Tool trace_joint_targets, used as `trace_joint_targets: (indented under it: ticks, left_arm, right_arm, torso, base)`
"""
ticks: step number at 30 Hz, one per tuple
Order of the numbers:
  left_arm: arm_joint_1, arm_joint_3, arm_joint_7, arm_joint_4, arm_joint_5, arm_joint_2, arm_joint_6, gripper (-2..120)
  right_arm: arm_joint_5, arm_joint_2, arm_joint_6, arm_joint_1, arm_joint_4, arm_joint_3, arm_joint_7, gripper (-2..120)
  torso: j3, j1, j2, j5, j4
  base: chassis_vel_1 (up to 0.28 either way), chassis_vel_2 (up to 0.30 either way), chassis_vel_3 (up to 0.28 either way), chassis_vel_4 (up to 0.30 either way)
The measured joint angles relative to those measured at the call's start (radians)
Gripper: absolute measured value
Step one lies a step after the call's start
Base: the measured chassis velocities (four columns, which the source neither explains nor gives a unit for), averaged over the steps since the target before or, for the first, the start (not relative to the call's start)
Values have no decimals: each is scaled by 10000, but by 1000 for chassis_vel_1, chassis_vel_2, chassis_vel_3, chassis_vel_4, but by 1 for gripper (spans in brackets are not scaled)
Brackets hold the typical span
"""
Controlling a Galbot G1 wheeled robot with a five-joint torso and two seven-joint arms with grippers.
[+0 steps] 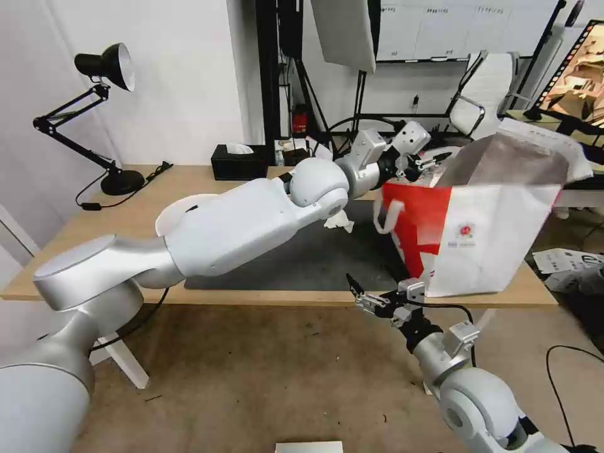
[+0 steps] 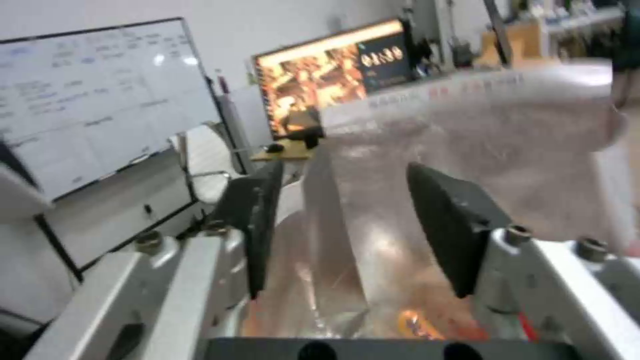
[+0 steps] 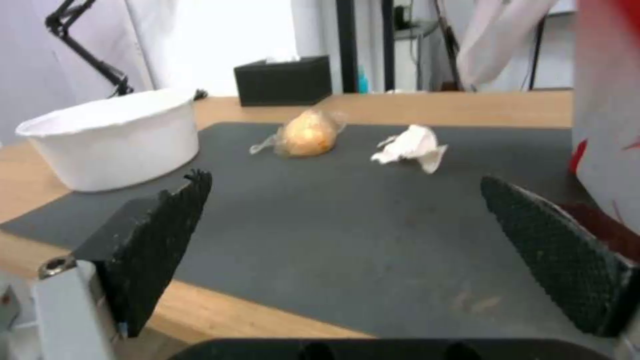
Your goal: Pick up the trash from the table and place it into the takeout bag.
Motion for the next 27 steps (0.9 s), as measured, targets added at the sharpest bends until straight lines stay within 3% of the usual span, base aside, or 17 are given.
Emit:
trace_joint_targets:
  ticks: [2,3,6,9,10,11,13,14,15,18,19,23,24,27]
  left_arm:
    - [764,-520,-450,-933,-36,770,-11,71]
    - [764,-520,-450,-933,-36,770,-11,71]
    - [2596,-1626,-611,-2458,406,2476,-177,84]
    - [3301,-2219,-609,-2996,576,3034,-232,89]
    - [4694,-3436,-620,-3836,931,3874,-362,97]
    - [4694,-3436,-620,-3836,931,3874,-362,97]
    - [6215,-4566,-514,-4438,1309,4436,-498,99]
    - [7976,-5964,-392,-4970,1766,4788,-665,100]
    - [7976,-5964,-392,-4970,1766,4788,-665,100]
    - [11213,-8177,-263,-5759,2899,4819,-1179,100]
    - [11213,-8177,-263,-5759,2899,4819,-1179,100]
    - [15319,-10564,-176,-6073,4955,3594,-2194,100]
    - [15319,-10564,-176,-6073,4955,3594,-2194,100]
    - [17027,-11443,-201,-6060,6228,2409,-2600,100]
  right_arm:
    - [4,-375,342,-271,263,161,145,100]
    - [4,-375,342,-271,263,161,145,100]
    - [171,-1038,860,-900,832,808,450,100]
    - [217,-1207,1026,-1061,980,977,562,100]
    - [251,-1447,1320,-1387,1259,1272,720,100]
    - [251,-1447,1320,-1387,1259,1272,720,100]
    - [237,-1520,1434,-1667,1439,1465,756,100]
    - [165,-1504,1515,-1981,1574,1610,765,100]
    - [165,-1504,1515,-1981,1574,1610,765,100]
    - [-288,-1275,1790,-2619,1702,1945,755,100]
    - [-288,-1275,1790,-2619,1702,1945,755,100]
    - [-1012,-703,2281,-3379,1715,2272,1113,100]
    - [-1012,-703,2281,-3379,1715,2272,1113,100]
    - [-1533,-217,2611,-3827,1428,2314,1353,100]
  torso:
    - [1,0,0,-1,2]
    - [1,0,0,-1,2]
    - [1,0,0,-6,2]
    - [1,0,0,-8,7]
    - [-1,-2,2,-4,9]
    - [-1,-2,2,-4,9]
    - [-2,-3,2,-10,9]
    - [-2,-3,2,-4,6]
    - [-2,-3,2,-4,6]
    - [-2,-3,3,-6,4]
    - [-2,-3,3,-6,4]
    - [-2,-4,2,-1,6]
    - [-2,-4,2,-1,6]
    - [-2,-4,3,-3,6]
  base:
    - [0,0,0,0]
    - [0,0,0,0]
    - [0,0,0,0]
    - [0,0,0,0]
    - [0,0,0,0]
    - [0,0,0,0]
    - [0,0,0,0]
    - [0,0,0,0]
    - [0,0,0,0]
    - [0,0,0,0]
    - [0,0,0,0]
    - [0,0,0,0]
    - [0,0,0,0]
    - [0,0,0,0]
